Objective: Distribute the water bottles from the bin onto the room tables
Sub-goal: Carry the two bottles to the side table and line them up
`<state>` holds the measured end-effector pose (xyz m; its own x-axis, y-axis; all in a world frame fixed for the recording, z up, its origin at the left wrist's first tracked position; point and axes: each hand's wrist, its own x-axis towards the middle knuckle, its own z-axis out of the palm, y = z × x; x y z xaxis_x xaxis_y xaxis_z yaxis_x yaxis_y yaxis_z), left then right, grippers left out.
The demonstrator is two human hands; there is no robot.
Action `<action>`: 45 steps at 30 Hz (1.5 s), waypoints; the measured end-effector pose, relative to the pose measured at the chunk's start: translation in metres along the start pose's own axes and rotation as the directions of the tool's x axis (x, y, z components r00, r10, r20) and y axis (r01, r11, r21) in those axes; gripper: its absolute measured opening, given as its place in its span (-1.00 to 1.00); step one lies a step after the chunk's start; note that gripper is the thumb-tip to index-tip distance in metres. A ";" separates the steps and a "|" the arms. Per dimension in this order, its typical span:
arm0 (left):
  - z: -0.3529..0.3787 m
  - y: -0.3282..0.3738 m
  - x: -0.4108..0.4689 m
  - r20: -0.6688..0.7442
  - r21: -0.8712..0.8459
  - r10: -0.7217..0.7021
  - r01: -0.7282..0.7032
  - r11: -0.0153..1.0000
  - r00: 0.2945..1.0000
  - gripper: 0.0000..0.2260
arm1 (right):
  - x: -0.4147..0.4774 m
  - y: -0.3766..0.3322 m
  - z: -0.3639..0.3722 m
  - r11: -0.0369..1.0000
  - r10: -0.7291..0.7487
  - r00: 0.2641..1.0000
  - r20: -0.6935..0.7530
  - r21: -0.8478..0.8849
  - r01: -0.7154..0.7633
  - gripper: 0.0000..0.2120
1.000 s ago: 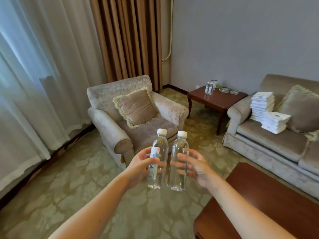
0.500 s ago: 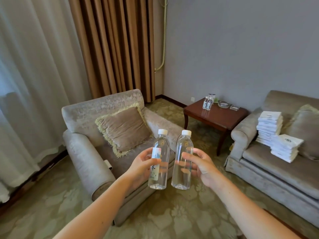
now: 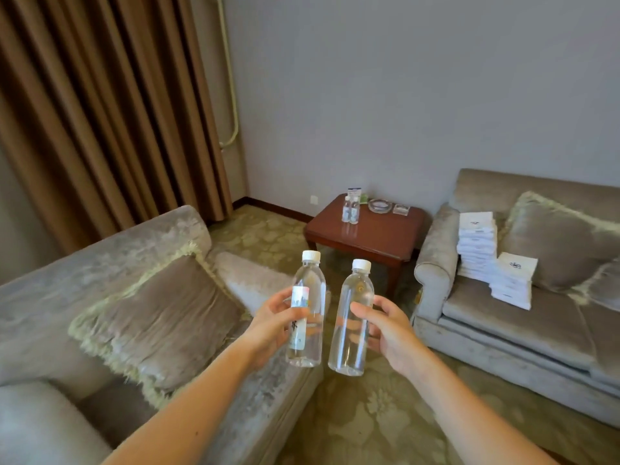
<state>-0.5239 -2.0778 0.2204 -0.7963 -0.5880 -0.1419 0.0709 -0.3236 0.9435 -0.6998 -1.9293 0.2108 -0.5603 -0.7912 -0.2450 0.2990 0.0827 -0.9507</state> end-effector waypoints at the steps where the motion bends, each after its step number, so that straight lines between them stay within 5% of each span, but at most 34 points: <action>1: -0.002 0.001 0.017 0.009 -0.002 -0.012 0.012 1.000 1.000 -0.51 | 0.012 -0.002 -0.002 1.000 0.002 1.000 -0.011 0.008 -0.002 0.08; 14: 0.021 0.010 0.275 0.079 0.010 -0.045 0.044 0.999 0.996 -0.57 | 0.229 -0.064 -0.086 1.000 -0.014 0.994 -0.109 0.026 0.017 -0.09; 21: 0.063 0.030 0.427 0.050 -0.019 -0.031 0.032 0.999 0.998 -0.53 | 0.361 -0.129 -0.155 1.000 -0.010 0.997 -0.071 -0.007 0.010 -0.38; 25: 0.076 0.034 0.498 0.038 -0.007 -0.049 0.049 0.999 0.998 -0.50 | 0.423 -0.150 -0.187 1.000 0.008 0.997 -0.083 -0.027 -0.010 -0.23; 45: 0.093 0.063 0.898 0.041 0.022 -0.135 0.134 0.991 0.990 -0.49 | 0.772 -0.235 -0.300 1.000 0.027 0.983 -0.182 0.013 -0.025 -0.51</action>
<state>-1.2899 -2.5570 0.1802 -0.8225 -0.5083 -0.2551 -0.0497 -0.3827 0.9225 -1.4340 -2.3778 0.1884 -0.6829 -0.6656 -0.3009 0.3230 0.0943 -0.9417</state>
